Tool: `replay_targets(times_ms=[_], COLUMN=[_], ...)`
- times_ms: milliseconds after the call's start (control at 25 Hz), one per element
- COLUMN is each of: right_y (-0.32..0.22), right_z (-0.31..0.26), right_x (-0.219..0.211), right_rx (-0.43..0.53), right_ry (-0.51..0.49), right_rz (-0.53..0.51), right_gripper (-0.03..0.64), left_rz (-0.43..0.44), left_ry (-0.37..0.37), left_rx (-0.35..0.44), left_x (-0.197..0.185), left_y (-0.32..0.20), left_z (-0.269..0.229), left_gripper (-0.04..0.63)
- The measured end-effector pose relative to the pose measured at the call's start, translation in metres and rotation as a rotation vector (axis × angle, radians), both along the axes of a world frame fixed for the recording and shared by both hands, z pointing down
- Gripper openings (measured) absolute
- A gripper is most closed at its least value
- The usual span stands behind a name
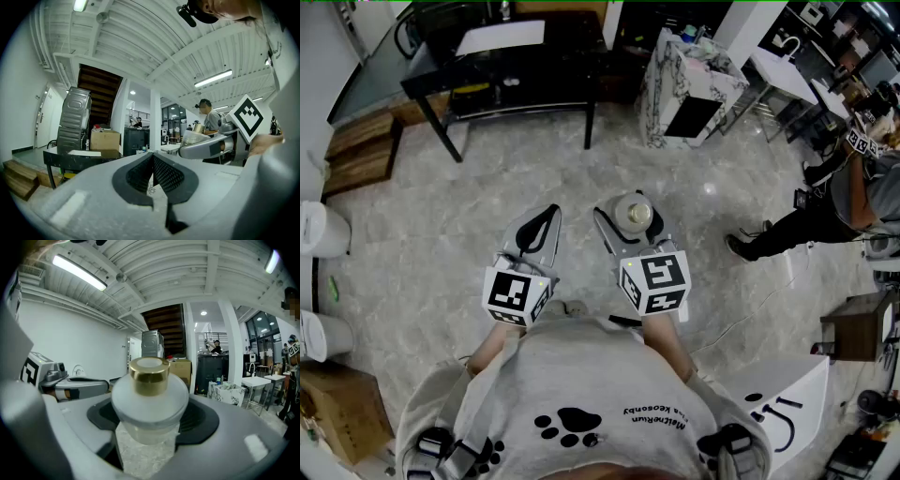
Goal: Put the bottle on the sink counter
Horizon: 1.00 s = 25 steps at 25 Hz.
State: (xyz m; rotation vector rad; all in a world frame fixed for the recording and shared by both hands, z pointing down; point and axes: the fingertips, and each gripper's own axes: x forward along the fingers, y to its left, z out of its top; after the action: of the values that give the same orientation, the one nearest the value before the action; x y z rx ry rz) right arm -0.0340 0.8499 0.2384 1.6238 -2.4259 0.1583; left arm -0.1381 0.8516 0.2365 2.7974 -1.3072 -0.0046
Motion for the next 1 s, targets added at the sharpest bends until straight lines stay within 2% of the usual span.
replay_targets(times_ms=[560, 1000], right_y=[0.0, -0.012], right_z=[-0.005, 0.008], right_x=[-0.027, -0.044], right_rx=[0.007, -0.003], right_ry=[-0.008, -0.002], right_rz=[0.02, 0.038], right_gripper=[0.336, 0.334], left_rz=[0.04, 0.063], left_ry=[0.008, 0.014], left_rx=[0.01, 0.002], left_x=[-0.021, -0.039], left_y=[-0.001, -0.018], left_z=[-0.002, 0.014], left_gripper=[0.003, 0.003])
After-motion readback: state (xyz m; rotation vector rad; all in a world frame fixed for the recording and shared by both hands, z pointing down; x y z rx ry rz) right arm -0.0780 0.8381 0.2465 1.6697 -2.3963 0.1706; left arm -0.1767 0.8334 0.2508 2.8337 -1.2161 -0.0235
